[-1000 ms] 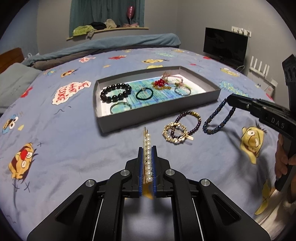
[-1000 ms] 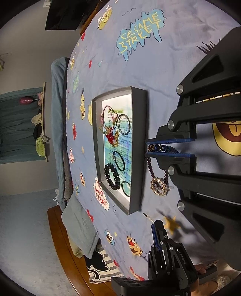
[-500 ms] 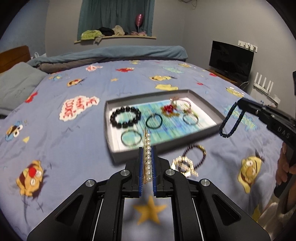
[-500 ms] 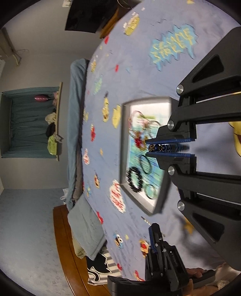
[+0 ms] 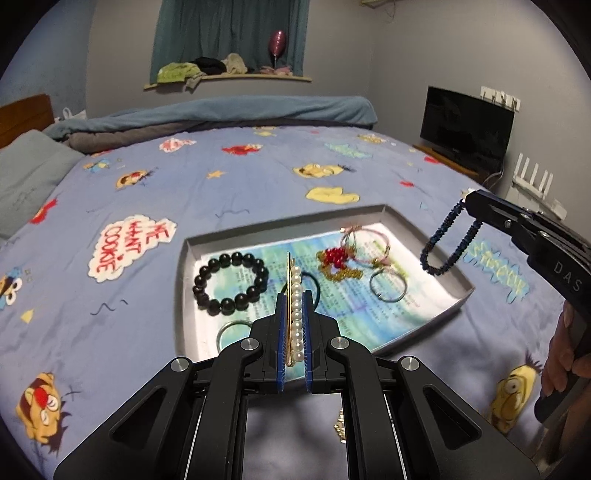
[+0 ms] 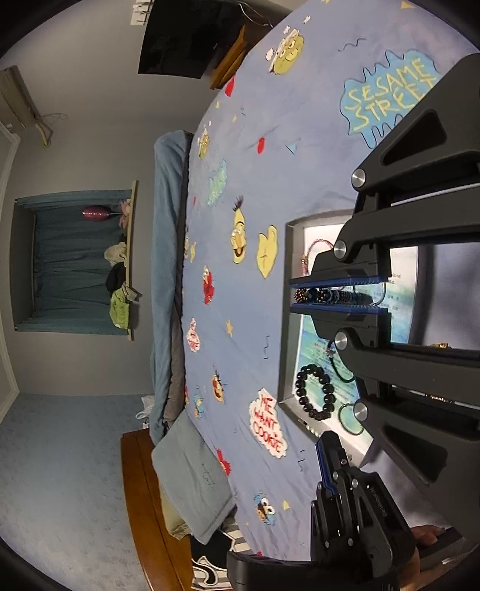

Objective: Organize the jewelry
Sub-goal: 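Lift and carry the pearl hairpin and blue bead bracelet with both tools into the box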

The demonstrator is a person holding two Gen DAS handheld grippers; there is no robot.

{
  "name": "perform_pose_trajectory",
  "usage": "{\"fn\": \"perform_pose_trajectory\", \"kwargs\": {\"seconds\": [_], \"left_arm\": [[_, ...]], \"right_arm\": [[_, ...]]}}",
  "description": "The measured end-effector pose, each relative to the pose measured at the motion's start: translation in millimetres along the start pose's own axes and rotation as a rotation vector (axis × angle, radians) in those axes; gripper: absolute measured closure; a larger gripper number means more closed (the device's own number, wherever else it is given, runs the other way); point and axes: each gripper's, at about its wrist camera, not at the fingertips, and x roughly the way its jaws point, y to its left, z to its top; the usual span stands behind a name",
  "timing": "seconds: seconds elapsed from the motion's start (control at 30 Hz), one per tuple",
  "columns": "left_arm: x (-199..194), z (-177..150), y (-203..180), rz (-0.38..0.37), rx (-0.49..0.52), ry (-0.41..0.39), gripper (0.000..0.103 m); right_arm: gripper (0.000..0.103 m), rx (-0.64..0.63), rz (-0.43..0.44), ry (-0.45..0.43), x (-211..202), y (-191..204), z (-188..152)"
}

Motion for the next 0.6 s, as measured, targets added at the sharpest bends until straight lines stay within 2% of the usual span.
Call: {"fn": "perform_pose_trajectory", "kwargs": {"seconds": [0.37, 0.6], "left_arm": [[37.8, -9.4, -4.4, -0.037, 0.023, 0.057, 0.094], [58.4, -18.0, -13.8, -0.081, 0.045, 0.108, 0.094]], "right_arm": [[0.095, 0.014, 0.056, 0.092, 31.6, -10.3, -20.8], [0.095, 0.002, 0.033, 0.167, 43.1, -20.3, -35.5]]}}
